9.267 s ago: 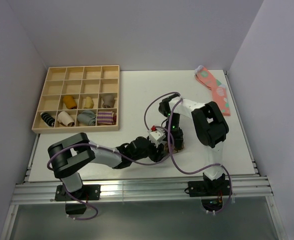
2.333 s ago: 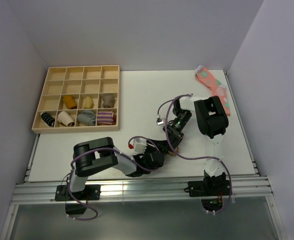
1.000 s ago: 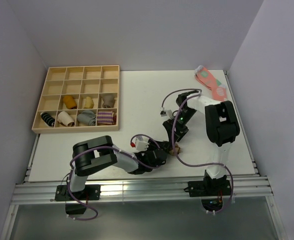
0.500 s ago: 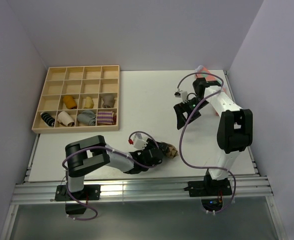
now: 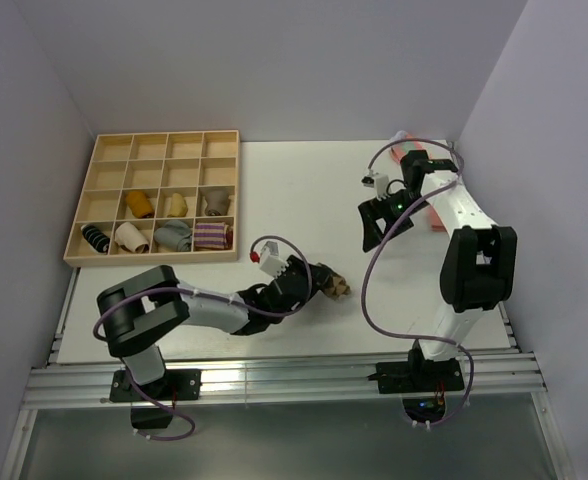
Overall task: Roll the socks
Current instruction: Pick up the sock at the center of the board, then place the sock in the storage box.
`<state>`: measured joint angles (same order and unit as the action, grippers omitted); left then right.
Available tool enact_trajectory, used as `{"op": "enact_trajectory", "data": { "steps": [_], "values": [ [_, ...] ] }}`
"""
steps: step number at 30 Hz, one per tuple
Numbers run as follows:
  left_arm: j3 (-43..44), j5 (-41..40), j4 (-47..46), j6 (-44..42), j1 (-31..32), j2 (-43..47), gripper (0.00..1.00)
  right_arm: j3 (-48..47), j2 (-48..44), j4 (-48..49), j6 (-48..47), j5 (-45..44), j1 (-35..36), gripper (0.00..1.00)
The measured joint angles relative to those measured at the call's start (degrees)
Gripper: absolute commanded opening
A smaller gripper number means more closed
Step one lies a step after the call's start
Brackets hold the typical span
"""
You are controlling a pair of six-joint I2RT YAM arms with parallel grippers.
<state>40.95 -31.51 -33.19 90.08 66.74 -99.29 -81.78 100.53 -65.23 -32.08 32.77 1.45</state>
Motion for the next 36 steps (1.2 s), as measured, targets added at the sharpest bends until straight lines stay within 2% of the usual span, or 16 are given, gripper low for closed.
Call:
{"op": "enact_trajectory", "data": {
  "steps": [6, 10, 14, 17, 26, 32, 36],
  "values": [
    [-0.1, 2.5, -0.3, -6.8, -4.0, 7.4, 0.00, 0.0, -4.3, 0.0, -0.4, 0.0, -0.7, 0.97],
    [-0.1, 4.3, 0.3, -11.5, -9.5, 14.8, 0.00, 0.0, -5.5, 0.0, -1.1, 0.2, -1.4, 0.98],
    [-0.1, 8.2, 0.4, -16.2, -20.5, 21.3, 0.00, 0.0, -5.5, -0.1, -1.9, 0.2, -2.5, 0.98],
    [0.8, 12.9, 0.8, -20.3, -31.8, 23.8, 0.00, 0.0, -5.5, -0.1, -2.4, 0.2, -2.7, 0.98],
    [6.3, 26.3, 1.0, -26.2, -58.0, 21.7, 0.00, -1.8, -5.1, -0.2, -4.1, 0.9, -2.7, 0.98],
    [8.3, 36.8, -4.3, -27.6, -72.4, 11.8, 0.00, -3.8, -2.3, -0.3, -5.6, 1.8, -2.7, 0.98],
    [9.2, 41.5, -8.4, -29.1, -79.3, 4.4, 0.00, -3.8, -2.0, -0.2, -6.5, 1.7, -2.7, 0.98]
  ]
}}
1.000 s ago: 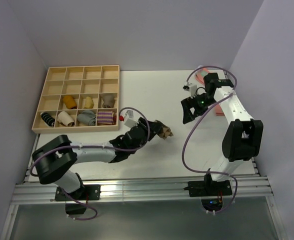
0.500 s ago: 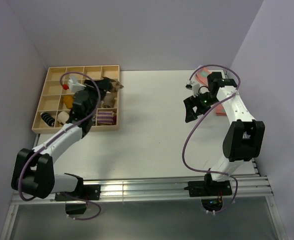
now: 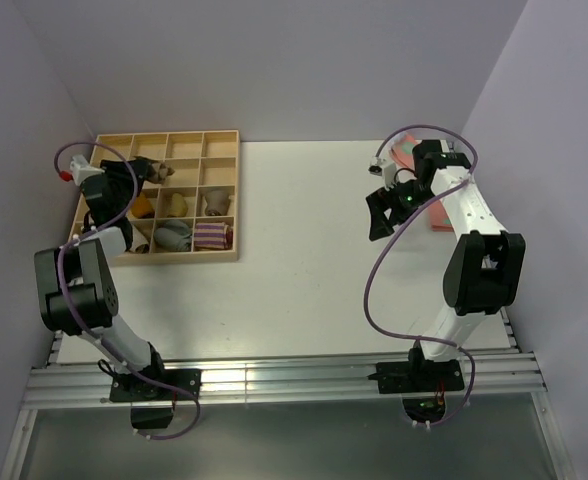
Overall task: Roll the socks
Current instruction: Place the sock in the storage box.
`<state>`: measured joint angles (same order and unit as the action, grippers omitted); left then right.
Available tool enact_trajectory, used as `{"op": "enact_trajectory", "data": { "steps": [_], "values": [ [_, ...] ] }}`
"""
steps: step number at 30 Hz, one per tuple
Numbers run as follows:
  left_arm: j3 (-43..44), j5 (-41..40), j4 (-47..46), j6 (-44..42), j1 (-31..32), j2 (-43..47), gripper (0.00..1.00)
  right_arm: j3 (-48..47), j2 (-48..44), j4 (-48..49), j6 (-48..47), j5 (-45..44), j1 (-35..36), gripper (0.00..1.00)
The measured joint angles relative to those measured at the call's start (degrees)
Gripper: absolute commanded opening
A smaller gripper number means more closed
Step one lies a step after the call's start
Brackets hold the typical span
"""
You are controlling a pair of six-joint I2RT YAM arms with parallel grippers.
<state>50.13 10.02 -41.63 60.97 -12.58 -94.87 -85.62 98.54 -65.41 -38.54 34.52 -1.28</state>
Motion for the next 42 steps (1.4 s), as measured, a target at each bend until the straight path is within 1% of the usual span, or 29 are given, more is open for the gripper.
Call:
{"op": "enact_trajectory", "data": {
  "steps": [5, 8, 12, 19, 28, 42],
  "values": [
    [0.0, 5.1, -6.4, -0.4, -5.7, -6.0, 0.00, -0.8, 0.3, 0.2, -1.2, 0.0, 0.0, 0.98],
    [0.0, 5.6, -8.4, -1.2, -8.5, -6.9, 0.00, -1.0, 0.8, 0.3, -1.9, 0.2, 0.0, 0.98],
    [0.7, 5.3, -8.7, -3.5, -11.3, -7.3, 0.00, -1.0, 2.0, 0.3, -2.5, 0.4, 0.0, 0.98],
    [3.4, 5.1, -6.9, -8.0, -13.2, -9.7, 0.00, -1.1, 2.7, 0.4, -3.0, 0.4, 0.5, 0.98],
    [3.9, 4.9, -6.4, -10.7, -16.0, -13.9, 0.00, -1.1, 2.7, 1.5, -3.1, 0.0, 3.3, 0.98],
    [4.1, -0.4, -3.0, -14.4, -17.2, -14.9, 0.00, -1.1, 2.7, 3.2, -2.2, -1.1, 5.8, 0.98]
  ]
}}
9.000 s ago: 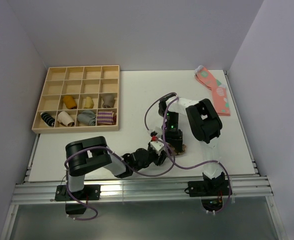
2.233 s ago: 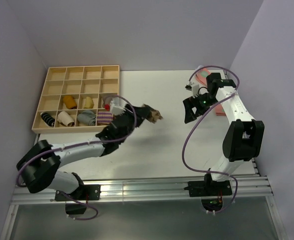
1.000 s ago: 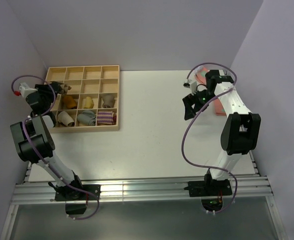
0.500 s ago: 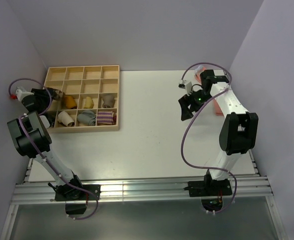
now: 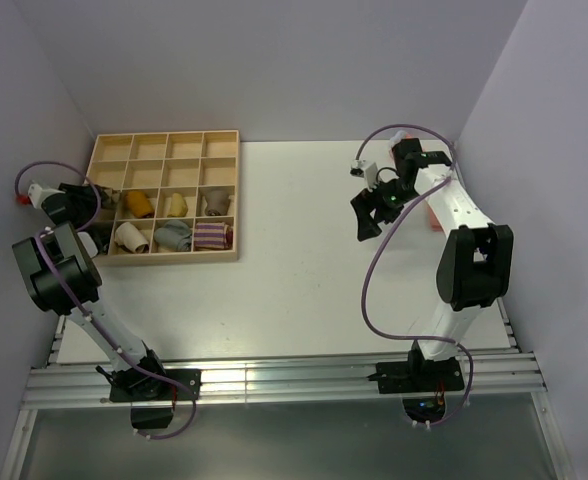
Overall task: Roll the socks
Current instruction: Place the sock in the storage box.
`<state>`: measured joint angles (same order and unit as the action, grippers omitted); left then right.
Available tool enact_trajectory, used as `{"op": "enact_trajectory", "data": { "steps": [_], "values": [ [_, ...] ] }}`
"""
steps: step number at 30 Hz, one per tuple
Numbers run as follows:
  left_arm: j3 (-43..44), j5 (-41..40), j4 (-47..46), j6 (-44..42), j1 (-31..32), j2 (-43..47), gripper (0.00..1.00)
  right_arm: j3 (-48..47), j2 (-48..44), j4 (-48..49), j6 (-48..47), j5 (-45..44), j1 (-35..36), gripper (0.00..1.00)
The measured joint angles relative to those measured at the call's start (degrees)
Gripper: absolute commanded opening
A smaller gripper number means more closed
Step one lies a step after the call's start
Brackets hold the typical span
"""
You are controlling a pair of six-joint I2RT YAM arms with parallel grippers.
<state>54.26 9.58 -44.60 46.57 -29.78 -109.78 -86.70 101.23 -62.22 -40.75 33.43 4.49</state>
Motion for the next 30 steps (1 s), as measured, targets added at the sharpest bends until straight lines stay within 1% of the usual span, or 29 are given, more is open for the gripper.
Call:
{"op": "enact_trajectory", "data": {
  "steps": [5, 12, 22, 30],
  "values": [
    [1.8, -2.6, 4.6, -0.9, -0.5, -0.2, 0.00, 0.0, 0.0, 0.2, 0.5, -0.6, 1.3, 0.98],
    [9.3, -6.1, 15.6, -2.4, -0.5, -2.7, 0.00, 0.0, 0.0, 0.5, 0.7, -1.3, 2.5, 0.98],
    [16.8, -11.6, 28.7, -2.3, -0.3, -4.7, 0.00, 0.0, 0.2, 0.5, 0.7, -2.4, 2.8, 0.98],
    [25.2, -14.0, 40.1, -4.0, 2.0, -8.4, 0.00, 0.0, 0.5, 0.5, 0.6, -2.9, 2.8, 0.98]
  ]
}}
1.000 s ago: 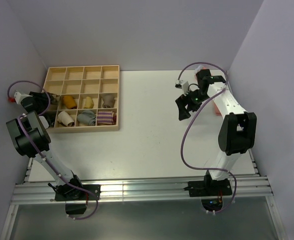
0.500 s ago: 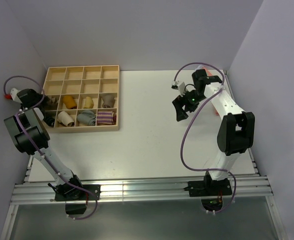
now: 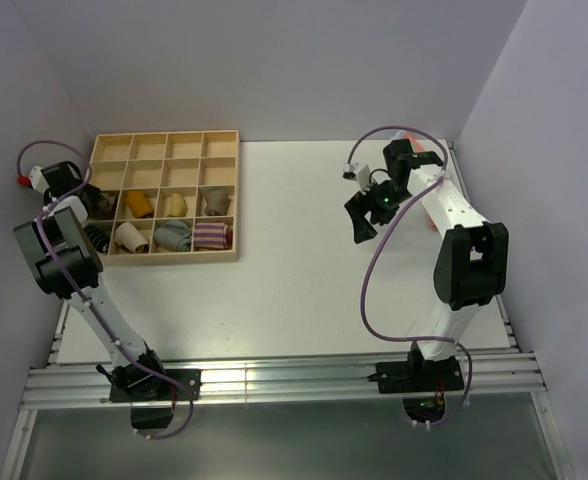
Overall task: Roll the socks
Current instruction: Place the sock in the storage box.
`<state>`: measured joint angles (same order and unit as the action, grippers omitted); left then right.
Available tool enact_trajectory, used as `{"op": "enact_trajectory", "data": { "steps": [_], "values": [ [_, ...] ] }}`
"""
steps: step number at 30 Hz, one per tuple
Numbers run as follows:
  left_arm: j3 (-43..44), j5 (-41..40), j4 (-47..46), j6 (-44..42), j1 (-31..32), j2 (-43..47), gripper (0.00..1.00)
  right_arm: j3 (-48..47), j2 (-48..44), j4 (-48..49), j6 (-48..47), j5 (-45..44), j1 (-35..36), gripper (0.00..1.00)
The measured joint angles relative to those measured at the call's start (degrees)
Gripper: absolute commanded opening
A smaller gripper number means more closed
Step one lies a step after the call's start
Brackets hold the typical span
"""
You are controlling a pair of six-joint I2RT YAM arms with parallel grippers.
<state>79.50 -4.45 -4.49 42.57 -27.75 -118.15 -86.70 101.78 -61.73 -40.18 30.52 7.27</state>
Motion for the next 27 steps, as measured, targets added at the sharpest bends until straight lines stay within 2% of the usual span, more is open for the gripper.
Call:
{"op": "enact_trajectory", "data": {
  "steps": [9, 27],
  "values": [
    [7.7, -3.6, 10.5, -0.3, 1.8, -3.8, 0.00, 0.0, 0.5, 0.0, -0.7, -0.7, 0.0, 0.98],
    [23.2, -13.5, 30.2, 7.4, 4.1, -11.1, 0.00, 0.0, 0.9, 0.0, -1.5, -1.8, 0.0, 0.98]
  ]
}}
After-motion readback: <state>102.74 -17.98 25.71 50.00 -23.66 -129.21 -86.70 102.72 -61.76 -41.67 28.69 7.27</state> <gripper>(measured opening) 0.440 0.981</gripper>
